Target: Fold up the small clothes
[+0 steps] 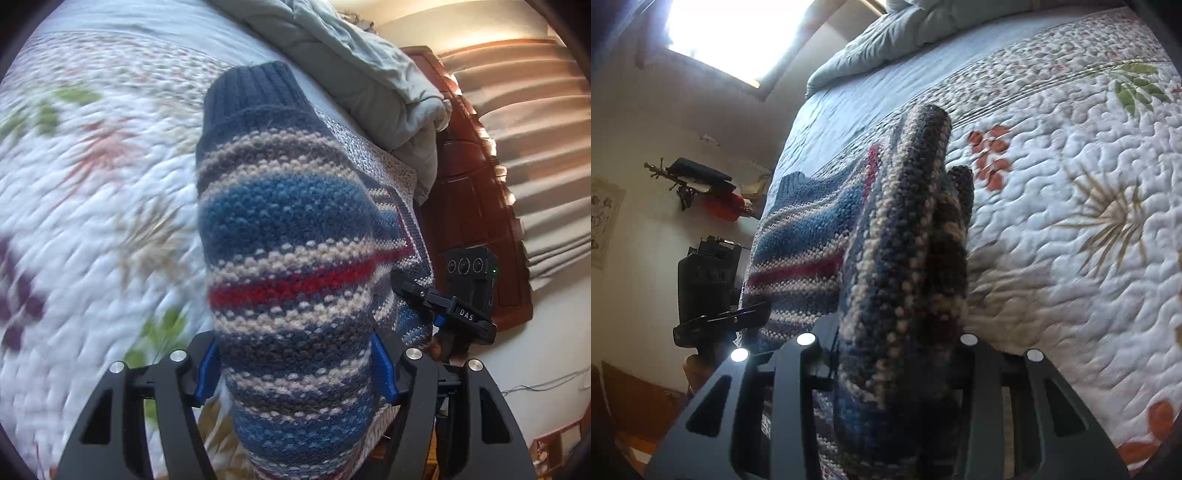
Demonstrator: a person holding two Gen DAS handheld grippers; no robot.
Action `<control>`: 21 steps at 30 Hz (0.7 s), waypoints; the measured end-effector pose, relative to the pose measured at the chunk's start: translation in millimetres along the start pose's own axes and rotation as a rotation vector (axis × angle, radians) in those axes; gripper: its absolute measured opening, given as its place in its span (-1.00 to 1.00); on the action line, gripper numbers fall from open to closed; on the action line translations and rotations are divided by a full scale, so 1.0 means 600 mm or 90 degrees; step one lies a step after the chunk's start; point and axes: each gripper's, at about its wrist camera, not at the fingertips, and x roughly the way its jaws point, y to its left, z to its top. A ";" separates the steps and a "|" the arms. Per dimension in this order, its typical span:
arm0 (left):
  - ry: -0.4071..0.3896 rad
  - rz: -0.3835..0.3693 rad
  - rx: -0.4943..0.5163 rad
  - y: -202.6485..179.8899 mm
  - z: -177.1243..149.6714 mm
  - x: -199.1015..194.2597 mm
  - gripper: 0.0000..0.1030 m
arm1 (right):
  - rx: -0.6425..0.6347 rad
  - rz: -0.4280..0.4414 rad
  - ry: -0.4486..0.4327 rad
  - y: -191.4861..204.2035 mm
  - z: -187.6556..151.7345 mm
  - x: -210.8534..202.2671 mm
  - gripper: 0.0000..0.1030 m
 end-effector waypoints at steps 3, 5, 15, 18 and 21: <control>-0.009 0.012 -0.004 0.042 -0.051 -0.072 0.29 | -0.014 0.013 0.007 0.073 -0.071 0.044 -0.31; -0.019 0.020 -0.015 0.082 -0.088 -0.126 0.29 | -0.022 0.018 0.016 0.117 -0.124 0.082 -0.31; -0.046 0.019 -0.082 0.262 -0.216 -0.224 0.31 | -0.063 -0.014 0.057 0.231 -0.282 0.224 -0.30; -0.060 -0.008 -0.108 0.287 -0.227 -0.217 0.48 | -0.052 -0.004 0.054 0.228 -0.284 0.238 -0.11; -0.067 -0.024 -0.130 0.287 -0.231 -0.219 0.57 | -0.034 0.010 0.071 0.204 -0.268 0.210 0.50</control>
